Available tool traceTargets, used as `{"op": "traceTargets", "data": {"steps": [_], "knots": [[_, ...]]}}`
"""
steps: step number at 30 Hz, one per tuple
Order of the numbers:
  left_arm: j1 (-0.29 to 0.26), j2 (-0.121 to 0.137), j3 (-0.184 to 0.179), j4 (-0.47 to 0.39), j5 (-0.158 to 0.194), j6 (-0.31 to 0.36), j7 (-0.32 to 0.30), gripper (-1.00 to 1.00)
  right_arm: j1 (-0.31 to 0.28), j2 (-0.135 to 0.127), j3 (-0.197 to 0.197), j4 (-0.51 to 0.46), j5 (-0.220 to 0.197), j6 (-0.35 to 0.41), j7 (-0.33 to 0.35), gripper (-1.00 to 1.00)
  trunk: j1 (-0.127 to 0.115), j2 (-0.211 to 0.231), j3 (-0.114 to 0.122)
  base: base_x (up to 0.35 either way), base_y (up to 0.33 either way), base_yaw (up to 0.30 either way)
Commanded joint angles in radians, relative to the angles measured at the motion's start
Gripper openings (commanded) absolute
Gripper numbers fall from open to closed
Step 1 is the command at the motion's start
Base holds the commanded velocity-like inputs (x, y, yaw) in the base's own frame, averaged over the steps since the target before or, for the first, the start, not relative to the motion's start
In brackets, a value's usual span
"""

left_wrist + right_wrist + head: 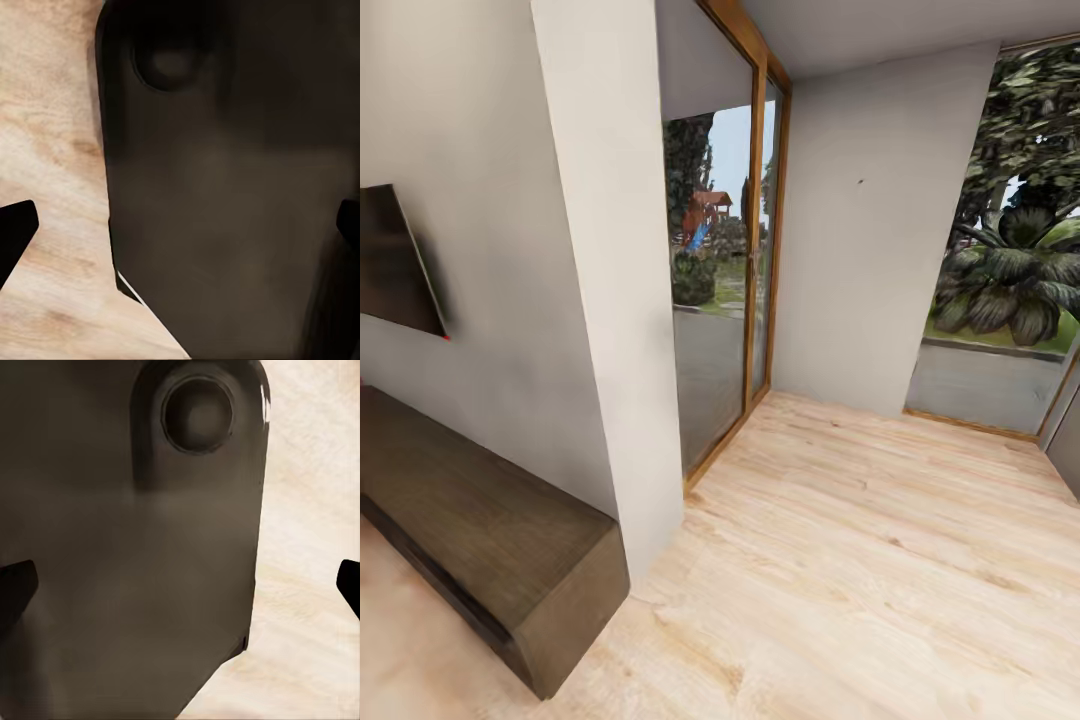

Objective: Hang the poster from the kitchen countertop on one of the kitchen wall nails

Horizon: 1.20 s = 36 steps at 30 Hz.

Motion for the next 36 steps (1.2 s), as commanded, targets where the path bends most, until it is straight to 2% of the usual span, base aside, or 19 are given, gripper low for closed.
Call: {"op": "traceTargets", "data": {"steps": [1,9,20,25,31,32,36], "knots": [[0.006,-0.006,0.006,-0.006,-0.003,-0.002,-0.002,1.0,-0.006,0.006,-0.006,-0.006,-0.006,-0.006,-0.002,1.0,0.0,0.0,0.0,0.0,0.0,0.0],[0.046,-0.051,0.004,-0.05,-0.003,-0.002,-0.002,1.0,-0.024,0.008,-0.004,-0.039,-0.003,-0.041,-0.001,1.0,0.0,0.0,0.0,0.0,0.0,0.0],[0.046,-0.052,0.004,-0.062,-0.003,-0.002,-0.002,1.0,-0.024,0.008,-0.004,-0.039,-0.003,-0.041,-0.001,1.0,0.0,0.0,0.0,0.0,0.0,0.0],[0.038,-0.035,-0.001,-0.09,-0.006,-0.002,0.001,1.0,-0.053,-0.005,-0.004,-0.057,-0.005,-0.058,-0.001,1.0,0.0,0.0,0.0,0.0,0.0,0.0],[0.037,-0.001,0.003,-0.123,-0.006,-0.004,-0.001,1.0,-0.081,-0.014,-0.01,-0.091,-0.005,-0.092,-0.001,1.0,0.0,0.0,0.0,0.0,0.0,0.0],[0.037,0.013,0.003,-0.713,-0.005,-0.004,-0.001,1.0,-0.081,-0.015,-0.01,-0.525,-0.005,-0.203,-0.001,1.0,0.0,0.0,0.0,0.0,0.0,0.0],[0.037,0.021,0.009,-0.76,-0.003,-0.03,-0.001,1.0,-0.078,-0.015,-0.029,-0.577,-0.005,-0.21,-0.002,1.0,0.0,0.0,0.0,0.0,0.0,0.0]]}}
